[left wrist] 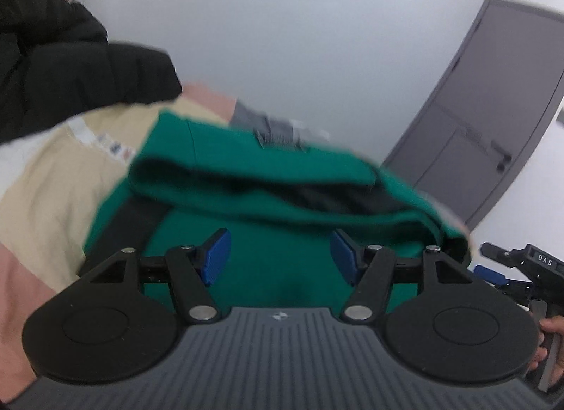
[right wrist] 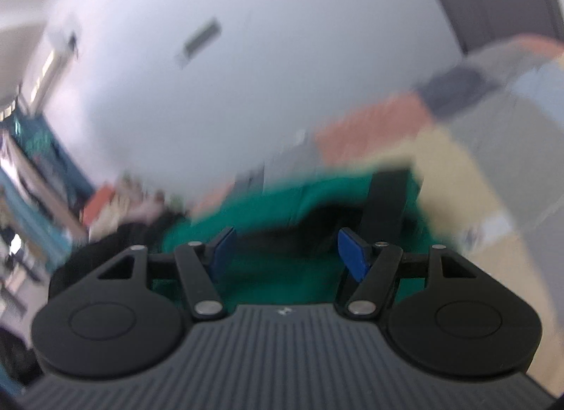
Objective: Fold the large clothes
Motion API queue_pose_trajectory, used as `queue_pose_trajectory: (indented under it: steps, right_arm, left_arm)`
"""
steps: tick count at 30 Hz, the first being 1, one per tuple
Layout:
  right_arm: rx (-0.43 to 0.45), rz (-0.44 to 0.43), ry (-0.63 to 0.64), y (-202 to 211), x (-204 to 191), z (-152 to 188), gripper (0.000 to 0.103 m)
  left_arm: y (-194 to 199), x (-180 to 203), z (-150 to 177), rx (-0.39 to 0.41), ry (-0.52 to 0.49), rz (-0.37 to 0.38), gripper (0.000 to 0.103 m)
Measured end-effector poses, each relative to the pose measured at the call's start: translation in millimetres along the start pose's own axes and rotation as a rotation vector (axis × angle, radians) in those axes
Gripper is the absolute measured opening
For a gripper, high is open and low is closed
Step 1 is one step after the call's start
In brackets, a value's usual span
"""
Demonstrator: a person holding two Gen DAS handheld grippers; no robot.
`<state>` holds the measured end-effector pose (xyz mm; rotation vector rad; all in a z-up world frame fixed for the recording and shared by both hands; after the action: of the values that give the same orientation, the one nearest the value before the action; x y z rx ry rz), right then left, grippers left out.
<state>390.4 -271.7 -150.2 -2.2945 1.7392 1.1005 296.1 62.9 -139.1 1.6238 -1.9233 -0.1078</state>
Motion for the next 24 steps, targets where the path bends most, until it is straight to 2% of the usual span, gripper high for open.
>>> queue_pose_trajectory:
  steps: [3, 7, 11, 15, 19, 24]
  right_arm:
    - [-0.104, 0.01, 0.039, -24, -6, 25, 0.058]
    - [-0.162, 0.091, 0.067, -63, -1, 36, 0.039]
    - [-0.147, 0.166, 0.131, -95, 4, 30, 0.037]
    - [-0.109, 0.185, 0.091, -118, 10, 9, 0.036]
    - [-0.062, 0.21, 0.11, -143, 12, -15, 0.032]
    - [-0.01, 0.203, 0.087, -166, 20, -41, 0.032]
  left_arm:
    - [-19, 0, 10, -0.041, -0.045, -0.048, 0.068]
    - [-45, -3, 8, -0.033, -0.077, -0.114, 0.068]
    - [-66, -10, -11, 0.004, -0.035, -0.138, 0.068]
    - [-95, -22, -36, 0.012, -0.03, -0.165, 0.068]
    - [-121, -34, -56, 0.034, 0.005, -0.155, 0.068]
    - [-140, -46, -73, 0.078, 0.032, -0.158, 0.068]
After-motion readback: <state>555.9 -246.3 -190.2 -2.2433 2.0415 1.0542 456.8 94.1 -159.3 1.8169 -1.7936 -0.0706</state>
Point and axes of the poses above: each gripper's, at about its wrist camera, not at the fingertips, and y roughly against the way its jaws point, x to its right, z to its underside, the point moved 5 cm from there along -y, roughly the way its jaws point, and after that the axes turned 4 degrees about x, right-handed, at the moved point
